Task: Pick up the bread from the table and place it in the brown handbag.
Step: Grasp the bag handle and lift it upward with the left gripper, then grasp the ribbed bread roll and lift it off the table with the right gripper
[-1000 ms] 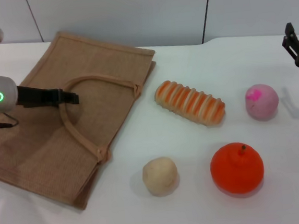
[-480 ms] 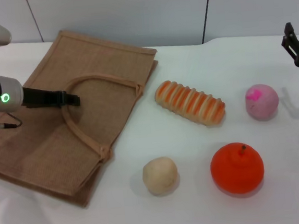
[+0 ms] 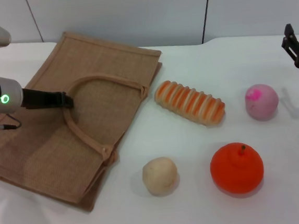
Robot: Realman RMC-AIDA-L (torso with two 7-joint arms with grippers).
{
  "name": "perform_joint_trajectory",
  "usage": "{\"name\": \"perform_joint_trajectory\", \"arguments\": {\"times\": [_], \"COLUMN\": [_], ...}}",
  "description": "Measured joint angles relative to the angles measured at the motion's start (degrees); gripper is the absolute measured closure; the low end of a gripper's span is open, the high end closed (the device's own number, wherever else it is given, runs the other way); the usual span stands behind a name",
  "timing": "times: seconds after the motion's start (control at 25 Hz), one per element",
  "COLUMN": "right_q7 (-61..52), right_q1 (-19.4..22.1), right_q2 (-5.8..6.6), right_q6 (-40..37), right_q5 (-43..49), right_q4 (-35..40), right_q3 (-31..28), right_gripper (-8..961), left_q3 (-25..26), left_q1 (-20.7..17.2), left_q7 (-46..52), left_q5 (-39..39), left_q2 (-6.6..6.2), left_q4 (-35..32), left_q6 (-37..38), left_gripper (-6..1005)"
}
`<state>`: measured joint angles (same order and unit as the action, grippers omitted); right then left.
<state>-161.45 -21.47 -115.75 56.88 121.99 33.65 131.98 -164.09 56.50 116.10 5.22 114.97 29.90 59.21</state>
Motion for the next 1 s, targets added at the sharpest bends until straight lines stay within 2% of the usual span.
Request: {"name": "perform_joint_trajectory", "arguments": {"times": [0.2, 0.36, 0.48, 0.72, 0.88, 1.0], "right_q7": [0.0, 0.0, 0.0, 0.0, 0.0, 0.0], "right_q1": [0.2, 0.2, 0.3, 0.2, 0.0, -0.2], "right_q2": [0.00, 0.00, 0.00, 0.36, 1.75, 4.84], "right_q6": [0.0, 0.0, 0.0, 0.0, -3.4, -10.6], "right_q5": [0.0, 0.0, 0.0, 0.0, 0.2, 0.5], "right_q4": [0.0, 0.0, 0.0, 1.3, 5.2, 10.3], "right_q3": [-0.1, -0.1, -0.1, 2.1, 4.1, 5.3], "right_gripper": [106, 107, 108, 110, 111, 111], "left_q3": [0.0, 0.0, 0.0, 0.1, 0.1, 0.1], "left_q1": [-0.4, -1.2, -1.8, -5.0, -6.9, -8.0], "left_q7": [-1.0, -4.7, -6.4, -13.7, -17.7, -20.1], "left_q5": [-1.9, -8.1, -10.8, -22.2, -29.0, -32.4], "left_q2": [0.31, 1.04, 1.11, 1.13, 1.11, 1.06], "left_q4": [0.5, 2.0, 2.1, 2.2, 1.9, 1.7], "left_q6": [-0.1, 0.2, 0.8, 4.9, 8.5, 10.5], "left_gripper": [790, 856, 866, 874, 873, 874]}}
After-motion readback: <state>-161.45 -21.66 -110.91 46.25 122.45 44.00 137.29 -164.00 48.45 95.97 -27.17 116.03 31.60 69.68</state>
